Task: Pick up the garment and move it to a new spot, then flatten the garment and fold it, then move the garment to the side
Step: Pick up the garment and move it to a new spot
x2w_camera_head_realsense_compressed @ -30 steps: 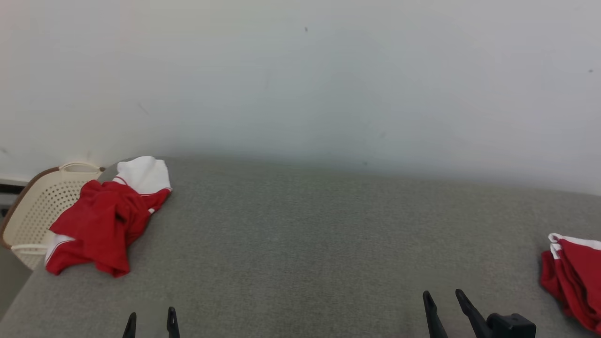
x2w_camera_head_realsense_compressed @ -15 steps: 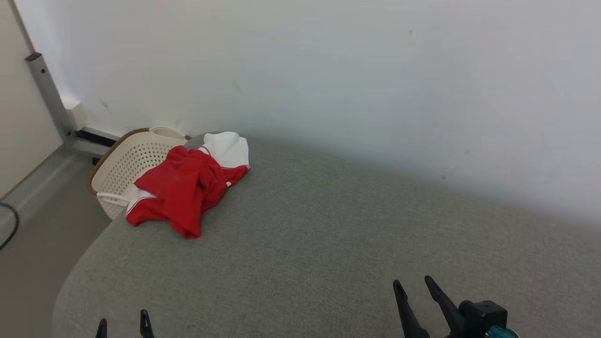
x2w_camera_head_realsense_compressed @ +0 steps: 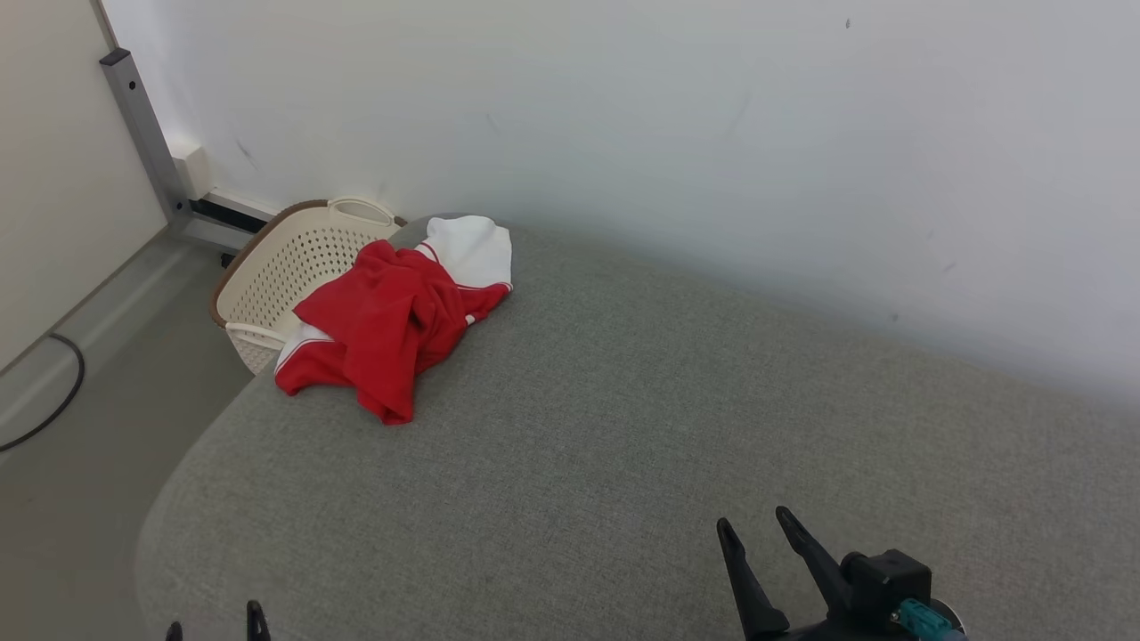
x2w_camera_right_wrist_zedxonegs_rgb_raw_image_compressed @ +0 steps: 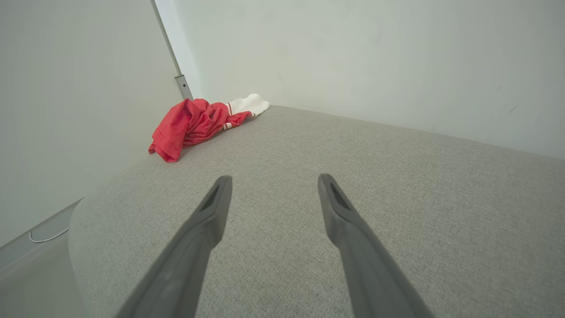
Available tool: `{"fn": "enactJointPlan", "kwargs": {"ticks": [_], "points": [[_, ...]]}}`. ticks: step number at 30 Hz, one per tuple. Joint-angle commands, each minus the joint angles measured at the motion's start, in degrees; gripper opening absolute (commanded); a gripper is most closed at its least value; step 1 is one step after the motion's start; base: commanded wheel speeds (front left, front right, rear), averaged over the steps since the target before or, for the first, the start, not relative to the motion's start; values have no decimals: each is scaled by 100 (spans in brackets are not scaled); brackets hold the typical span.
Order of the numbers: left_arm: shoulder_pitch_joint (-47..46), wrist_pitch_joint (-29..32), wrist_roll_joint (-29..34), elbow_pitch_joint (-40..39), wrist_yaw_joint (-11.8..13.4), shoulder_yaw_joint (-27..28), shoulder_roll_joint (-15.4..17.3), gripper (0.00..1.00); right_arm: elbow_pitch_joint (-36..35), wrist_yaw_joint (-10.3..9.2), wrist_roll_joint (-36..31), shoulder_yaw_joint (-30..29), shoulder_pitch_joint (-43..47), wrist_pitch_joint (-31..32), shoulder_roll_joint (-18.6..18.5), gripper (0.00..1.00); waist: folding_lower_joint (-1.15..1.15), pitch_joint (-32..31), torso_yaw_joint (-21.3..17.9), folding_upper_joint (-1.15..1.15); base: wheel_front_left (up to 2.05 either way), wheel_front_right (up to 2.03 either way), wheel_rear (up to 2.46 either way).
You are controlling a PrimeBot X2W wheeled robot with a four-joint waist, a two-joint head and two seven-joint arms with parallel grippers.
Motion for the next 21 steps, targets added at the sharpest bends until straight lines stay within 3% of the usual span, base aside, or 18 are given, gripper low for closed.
{"fn": "enactJointPlan", "kwargs": {"ticks": [1,4,14,17,21], "points": [[79,-17,-44,41,53,25,-6,100,19,-15,34,22,-2,-30,0,100,-1,-9,-7,-1,0,0,0],[-52,17,-180,304,-35,-45,-8,100,22,-15,64,68,24,-33,0,100,-1,-37,-42,-1,0,0,0],[-2078,1972,-307,1845,-567,-429,517,100,-287,-15,-160,-110,489,225,1,100,-1,-130,-190,-1,0,0,0],[-2569,2347,-258,2516,-488,-374,718,100,-592,-15,-314,-27,576,497,1,100,-1,-5,-588,-1,0,0,0],[-3224,2610,-219,3138,-683,-419,1026,100,-1126,-15,-517,-3,686,895,-6,100,-1,340,-1072,-1,0,0,0]]}}
